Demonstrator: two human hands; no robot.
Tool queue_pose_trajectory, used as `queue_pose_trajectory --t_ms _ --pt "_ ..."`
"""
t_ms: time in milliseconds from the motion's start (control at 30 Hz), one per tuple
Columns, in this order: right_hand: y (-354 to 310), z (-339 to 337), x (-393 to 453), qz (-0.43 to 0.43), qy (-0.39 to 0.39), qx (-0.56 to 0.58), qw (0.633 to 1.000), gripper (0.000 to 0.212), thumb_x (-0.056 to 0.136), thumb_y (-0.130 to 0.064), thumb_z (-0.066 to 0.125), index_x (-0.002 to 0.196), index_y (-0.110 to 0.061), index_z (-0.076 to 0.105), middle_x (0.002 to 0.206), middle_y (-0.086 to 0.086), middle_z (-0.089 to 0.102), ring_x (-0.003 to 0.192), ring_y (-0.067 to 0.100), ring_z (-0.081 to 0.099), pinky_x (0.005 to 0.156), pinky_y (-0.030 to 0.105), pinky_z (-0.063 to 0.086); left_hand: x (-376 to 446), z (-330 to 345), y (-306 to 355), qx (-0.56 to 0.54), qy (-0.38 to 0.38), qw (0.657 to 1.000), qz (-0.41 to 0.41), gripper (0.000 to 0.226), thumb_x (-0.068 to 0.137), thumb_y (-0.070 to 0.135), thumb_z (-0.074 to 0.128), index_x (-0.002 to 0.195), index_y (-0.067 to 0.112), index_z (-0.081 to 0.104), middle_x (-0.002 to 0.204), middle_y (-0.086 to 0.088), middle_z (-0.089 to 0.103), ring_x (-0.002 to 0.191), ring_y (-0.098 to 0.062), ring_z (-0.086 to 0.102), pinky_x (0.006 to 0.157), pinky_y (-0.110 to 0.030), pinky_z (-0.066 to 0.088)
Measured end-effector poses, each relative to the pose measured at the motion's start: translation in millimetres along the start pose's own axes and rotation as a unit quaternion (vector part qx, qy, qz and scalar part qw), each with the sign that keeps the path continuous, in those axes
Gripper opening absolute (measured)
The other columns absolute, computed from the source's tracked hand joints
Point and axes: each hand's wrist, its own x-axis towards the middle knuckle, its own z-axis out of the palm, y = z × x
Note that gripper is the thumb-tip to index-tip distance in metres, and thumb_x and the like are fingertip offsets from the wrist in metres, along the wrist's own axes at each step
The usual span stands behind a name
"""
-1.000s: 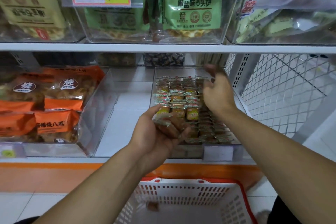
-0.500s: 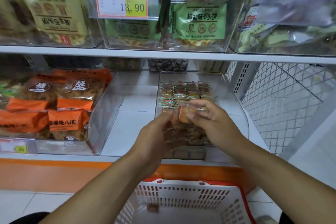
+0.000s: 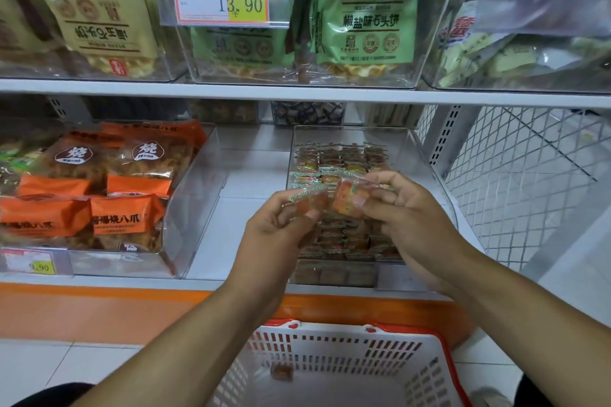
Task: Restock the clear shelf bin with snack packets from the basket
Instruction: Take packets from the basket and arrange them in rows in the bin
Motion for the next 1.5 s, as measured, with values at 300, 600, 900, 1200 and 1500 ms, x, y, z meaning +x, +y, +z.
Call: queue_pose_trajectory --t_ms 300,600,900,1200,1500 --pt "-9 -5 -11 -0.260 -0.005 -0.329 0.908 0.037 0.077 -0.006 0.084 0.094 -0.036 0.072 0.111 -0.019 0.069 0.109 0.006 0.064 0.089 0.017 0.050 8 -8 1 -0.158 0.007 0.986 -0.051 0.056 0.090 -0.023 0.038 0.083 0.010 0.082 0.098 -0.019 0.078 0.094 -0.030 0.077 0.073 -0.026 0.062" --pt "-3 2 -13 -0.323 0.043 -0.334 0.884 0.030 0.080 0.001 0.079 0.086 -0.028 0.077 0.120 -0.017 0.063 0.117 0.010 0.059 0.090 0.030 0.054 4 -6 7 -0.194 -0.041 0.979 -0.047 0.050 0.085 -0.015 0.043 0.122 0.006 0.068 0.120 -0.010 0.075 0.096 -0.023 0.075 0.073 -0.025 0.061" --pt "0 3 -12 -0.304 0.029 -0.278 0.911 0.041 0.077 0.011 0.075 0.085 -0.029 0.078 0.121 -0.012 0.065 0.113 0.005 0.062 0.085 0.009 0.049 2 -10 11 -0.202 -0.057 0.978 -0.015 0.071 0.067 -0.008 0.062 0.132 0.019 0.062 0.129 -0.002 0.071 0.100 -0.021 0.072 0.075 -0.026 0.060" --pt "10 10 -13 -0.309 -0.009 -0.317 0.897 0.039 0.085 0.006 0.071 0.099 -0.029 0.081 0.122 -0.013 0.067 0.117 0.008 0.062 0.094 0.017 0.051 0 -3 10 -0.225 -0.060 0.972 -0.016 0.048 0.085 0.003 0.062 0.132 0.013 0.059 0.130 -0.006 0.070 0.090 -0.021 0.074 0.064 -0.029 0.059" --pt "4 17 -7 0.070 -0.060 0.019 0.996 0.033 0.088 0.001 0.069 0.116 -0.017 0.064 0.105 0.004 0.075 0.096 0.015 0.071 0.084 0.032 0.055 5 -3 -2 -0.105 -0.035 0.992 0.061 0.051 0.083 -0.004 0.067 0.127 0.022 0.062 0.134 0.003 0.067 0.124 -0.030 0.063 0.091 -0.042 0.051"
